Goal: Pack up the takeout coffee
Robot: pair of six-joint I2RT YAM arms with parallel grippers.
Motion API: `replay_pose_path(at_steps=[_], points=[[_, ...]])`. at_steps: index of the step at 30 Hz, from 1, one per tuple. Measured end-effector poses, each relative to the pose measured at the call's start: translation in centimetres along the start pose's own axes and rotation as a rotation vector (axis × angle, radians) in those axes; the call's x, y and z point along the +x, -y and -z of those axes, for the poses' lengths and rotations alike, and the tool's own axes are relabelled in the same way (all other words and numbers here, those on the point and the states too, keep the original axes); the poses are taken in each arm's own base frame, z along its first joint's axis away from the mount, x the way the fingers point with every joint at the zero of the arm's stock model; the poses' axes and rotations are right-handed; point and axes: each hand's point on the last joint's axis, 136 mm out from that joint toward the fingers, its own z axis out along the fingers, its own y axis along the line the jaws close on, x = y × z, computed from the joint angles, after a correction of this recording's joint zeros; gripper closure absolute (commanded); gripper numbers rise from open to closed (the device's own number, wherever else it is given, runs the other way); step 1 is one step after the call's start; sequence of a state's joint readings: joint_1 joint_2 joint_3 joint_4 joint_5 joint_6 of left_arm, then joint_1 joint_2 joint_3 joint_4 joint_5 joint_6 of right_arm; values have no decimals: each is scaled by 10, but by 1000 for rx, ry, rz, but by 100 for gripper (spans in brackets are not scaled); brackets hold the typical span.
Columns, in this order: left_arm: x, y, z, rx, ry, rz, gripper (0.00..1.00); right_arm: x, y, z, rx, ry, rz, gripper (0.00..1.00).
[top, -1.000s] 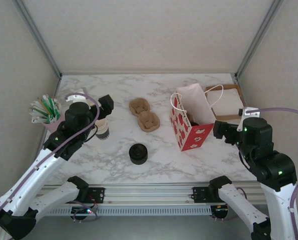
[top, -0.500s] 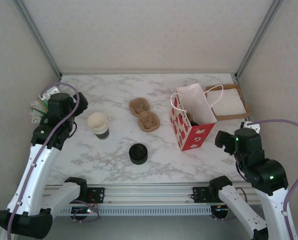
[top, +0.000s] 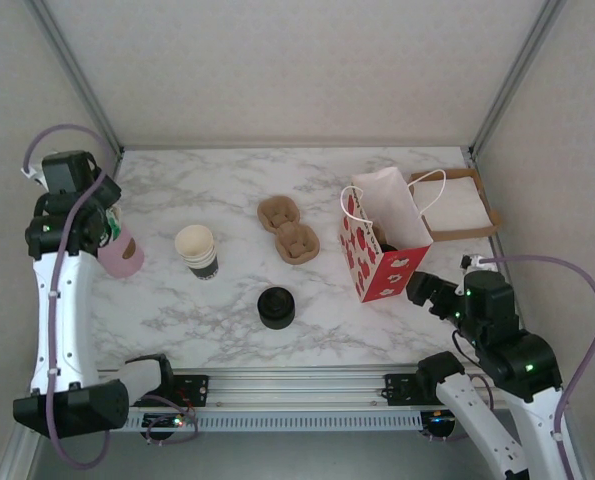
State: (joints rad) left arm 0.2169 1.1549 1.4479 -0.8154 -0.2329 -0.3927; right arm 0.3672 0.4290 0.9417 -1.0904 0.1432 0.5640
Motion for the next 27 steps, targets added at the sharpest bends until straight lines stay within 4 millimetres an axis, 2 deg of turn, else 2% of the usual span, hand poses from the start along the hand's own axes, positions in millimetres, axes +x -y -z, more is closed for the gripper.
replay_pose_path(at_steps=[3,8,12,23,27], points=[[-2,-8,-9,-37,-14,5,34,10,-6,1,-53,-28,-18,1],[2,-33,-30,-131,-64,24,41,17,-20,1,-132,-74,-13,1],[8,-48,-50,-181,-109,40,48,24,-35,-8,-190,-150,9,1],[27,-66,-94,-193,-244,95,56,43,-69,-13,-382,-269,77,1],[37,-64,-110,-166,-300,112,57,45,-76,-10,-433,-282,95,1]])
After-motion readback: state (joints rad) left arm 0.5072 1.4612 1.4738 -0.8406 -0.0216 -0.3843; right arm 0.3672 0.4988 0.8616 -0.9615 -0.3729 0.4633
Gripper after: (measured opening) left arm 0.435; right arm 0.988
